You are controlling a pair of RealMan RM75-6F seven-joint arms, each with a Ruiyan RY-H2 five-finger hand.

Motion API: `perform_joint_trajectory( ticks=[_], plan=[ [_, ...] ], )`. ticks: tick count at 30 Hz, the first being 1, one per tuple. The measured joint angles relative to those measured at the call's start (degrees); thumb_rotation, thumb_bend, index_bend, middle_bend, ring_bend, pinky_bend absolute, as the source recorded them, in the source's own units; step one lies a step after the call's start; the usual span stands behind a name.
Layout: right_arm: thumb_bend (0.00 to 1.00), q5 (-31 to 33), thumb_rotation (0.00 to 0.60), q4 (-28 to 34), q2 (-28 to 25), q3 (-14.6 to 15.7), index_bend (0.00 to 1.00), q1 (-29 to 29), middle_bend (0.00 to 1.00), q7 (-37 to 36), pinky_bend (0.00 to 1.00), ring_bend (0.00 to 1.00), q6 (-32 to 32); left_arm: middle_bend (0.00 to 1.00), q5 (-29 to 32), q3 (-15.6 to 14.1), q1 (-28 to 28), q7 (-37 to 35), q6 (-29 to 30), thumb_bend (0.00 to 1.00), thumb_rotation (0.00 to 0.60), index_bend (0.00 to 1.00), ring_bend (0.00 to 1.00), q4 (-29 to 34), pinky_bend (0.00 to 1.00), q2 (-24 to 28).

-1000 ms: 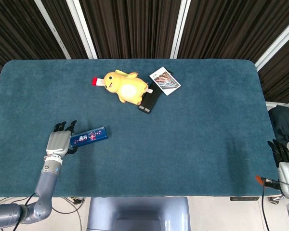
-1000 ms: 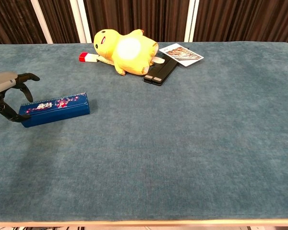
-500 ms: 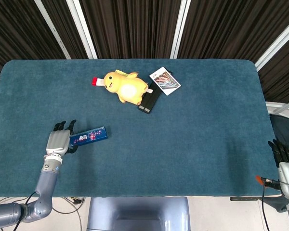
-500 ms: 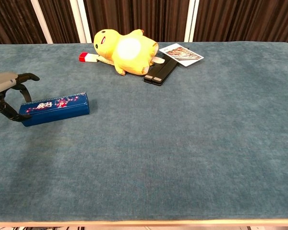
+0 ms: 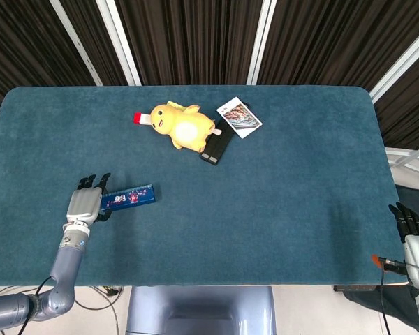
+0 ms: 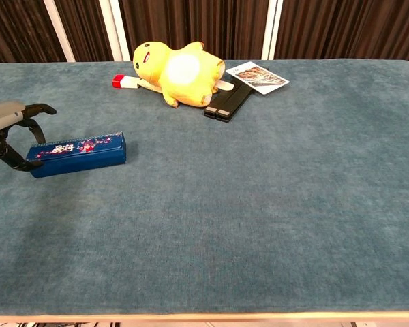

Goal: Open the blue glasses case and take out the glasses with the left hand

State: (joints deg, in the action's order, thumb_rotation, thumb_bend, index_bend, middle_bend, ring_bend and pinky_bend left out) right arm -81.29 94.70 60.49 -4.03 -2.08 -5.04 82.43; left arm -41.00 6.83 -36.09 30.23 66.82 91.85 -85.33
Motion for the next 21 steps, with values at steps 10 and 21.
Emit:
perform_joint_trajectory(
  ticks=[10,21],
  plan=[
    [0.16,0.11,0.600,-0.03,0.04,-0.02,0.00,0.02,0.00,0.14,0.20,0.00,-0.02,0.22,0.04,0.71,-0.24,-0.45,-2.29,0.53,0.600,0.03,0.00,-0.75,0.07,0.12],
    [0.16,0.36,0.600,0.07,0.06,-0.10,0.00,0.05,0.00,0.16,0.20,0.00,-0.07,0.21,1.81,2.71,-1.96,-0.74,-5.40,0.53,0.600,0.03,0.00,-3.74,0.07,-0.37]
  ],
)
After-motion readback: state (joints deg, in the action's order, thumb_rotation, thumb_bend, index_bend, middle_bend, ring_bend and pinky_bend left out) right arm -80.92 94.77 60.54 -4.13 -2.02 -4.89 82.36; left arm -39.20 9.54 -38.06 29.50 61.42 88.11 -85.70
